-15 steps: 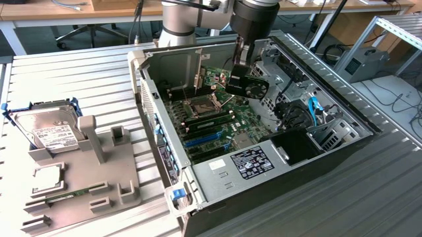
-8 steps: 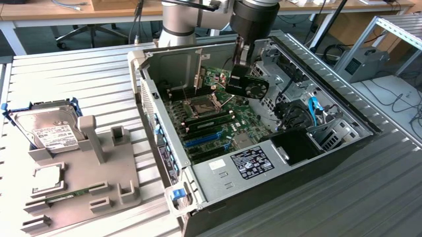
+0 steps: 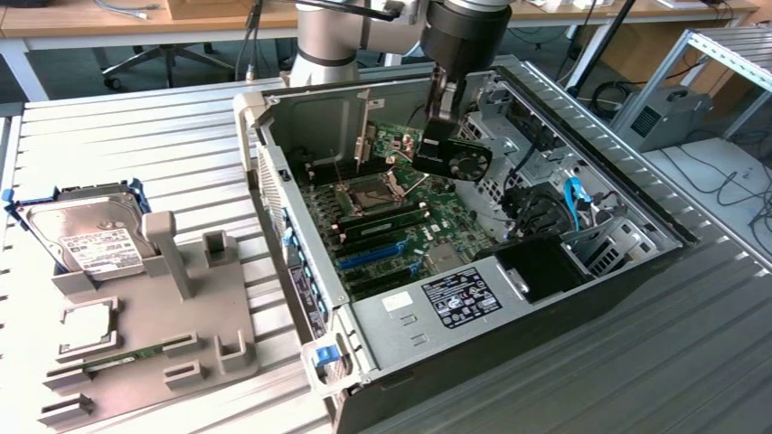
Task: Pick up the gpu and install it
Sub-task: 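Insert the gpu into the slot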
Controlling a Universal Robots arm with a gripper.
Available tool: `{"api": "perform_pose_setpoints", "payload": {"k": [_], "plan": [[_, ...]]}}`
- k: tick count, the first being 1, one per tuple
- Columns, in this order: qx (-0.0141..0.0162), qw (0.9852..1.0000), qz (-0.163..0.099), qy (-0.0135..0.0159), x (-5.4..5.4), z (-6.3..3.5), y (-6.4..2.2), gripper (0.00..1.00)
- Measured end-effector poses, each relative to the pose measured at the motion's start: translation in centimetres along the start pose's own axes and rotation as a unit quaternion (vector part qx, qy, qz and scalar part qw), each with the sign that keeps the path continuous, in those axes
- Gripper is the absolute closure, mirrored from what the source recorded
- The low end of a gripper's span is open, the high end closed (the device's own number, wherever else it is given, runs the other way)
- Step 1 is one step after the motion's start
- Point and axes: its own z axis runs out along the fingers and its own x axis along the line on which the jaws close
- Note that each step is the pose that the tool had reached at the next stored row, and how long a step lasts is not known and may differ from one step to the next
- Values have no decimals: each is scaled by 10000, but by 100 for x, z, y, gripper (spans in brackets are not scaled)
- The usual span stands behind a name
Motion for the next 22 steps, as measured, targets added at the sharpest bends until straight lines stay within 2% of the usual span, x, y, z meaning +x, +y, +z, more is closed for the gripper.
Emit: {"api": "perform_pose_setpoints", "payload": {"k": [22], "plan": [[-6, 9998, -204, -1, 0, 0, 0, 74]]}}
